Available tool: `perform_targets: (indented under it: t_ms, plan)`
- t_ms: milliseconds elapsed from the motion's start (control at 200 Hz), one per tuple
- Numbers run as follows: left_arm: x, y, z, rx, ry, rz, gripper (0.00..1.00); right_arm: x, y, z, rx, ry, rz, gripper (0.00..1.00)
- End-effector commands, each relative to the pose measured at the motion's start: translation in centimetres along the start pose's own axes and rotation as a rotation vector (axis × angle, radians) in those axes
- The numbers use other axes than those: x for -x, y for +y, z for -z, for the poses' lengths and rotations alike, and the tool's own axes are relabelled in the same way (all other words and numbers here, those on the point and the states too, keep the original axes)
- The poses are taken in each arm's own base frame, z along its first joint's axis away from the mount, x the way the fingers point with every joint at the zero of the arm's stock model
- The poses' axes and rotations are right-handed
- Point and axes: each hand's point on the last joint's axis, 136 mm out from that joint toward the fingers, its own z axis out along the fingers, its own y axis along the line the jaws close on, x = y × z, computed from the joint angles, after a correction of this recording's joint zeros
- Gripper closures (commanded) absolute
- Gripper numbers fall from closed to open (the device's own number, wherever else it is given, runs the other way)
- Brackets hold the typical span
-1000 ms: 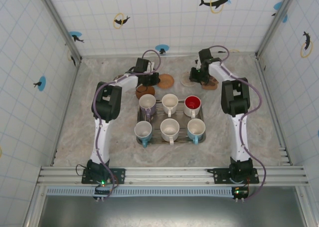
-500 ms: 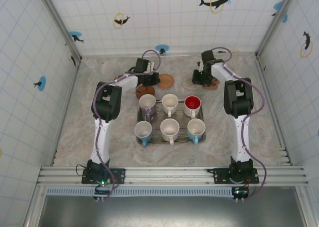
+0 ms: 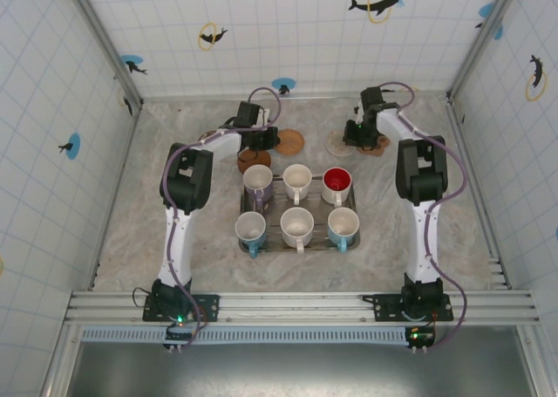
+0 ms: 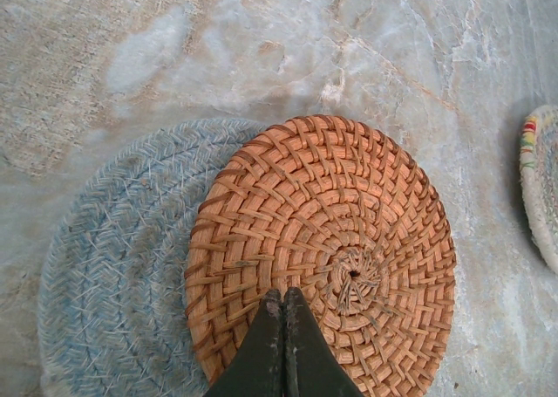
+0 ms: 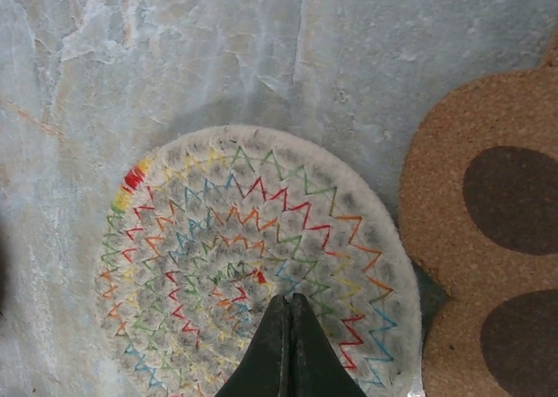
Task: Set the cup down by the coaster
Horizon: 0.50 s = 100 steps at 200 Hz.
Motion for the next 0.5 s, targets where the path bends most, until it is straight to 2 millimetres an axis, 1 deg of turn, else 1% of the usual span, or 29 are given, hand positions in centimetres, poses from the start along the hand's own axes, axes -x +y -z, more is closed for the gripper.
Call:
perform_targets:
  t_ms: [0,150,160,180,285,496]
  plan:
    - [-3.2,3.2,-0.2,0.094,0.091,0.071,1.00,0.0,-1.6,1.0,-0.048,0.006,-0.019,1.00]
    - [-3.3,3.3,-0.2,0.097,0.092,0.071,1.00,-0.1,-2.1,1.1,-0.057,0.011,-0.021,1.00]
    - [-2.2,2.5,0.7,0.088,0.068,0.060,1.00,-0.1,-2.1,1.1,-0.057,0.011,-0.021,1.00]
    - [-1.8,2.2,1.0,0.085,0.058,0.056,1.00,-0.1,-2.2,1.2,-0.057,0.012,-0.020,1.00]
    - [-1.8,2.2,1.1,0.086,0.057,0.056,1.00,-0.2,-2.6,1.3,-0.062,0.016,-0.024,1.00]
    - [-1.6,2.0,1.2,0.081,0.051,0.051,1.00,0.3,-3.0,2.0,-0.064,0.009,-0.025,1.00]
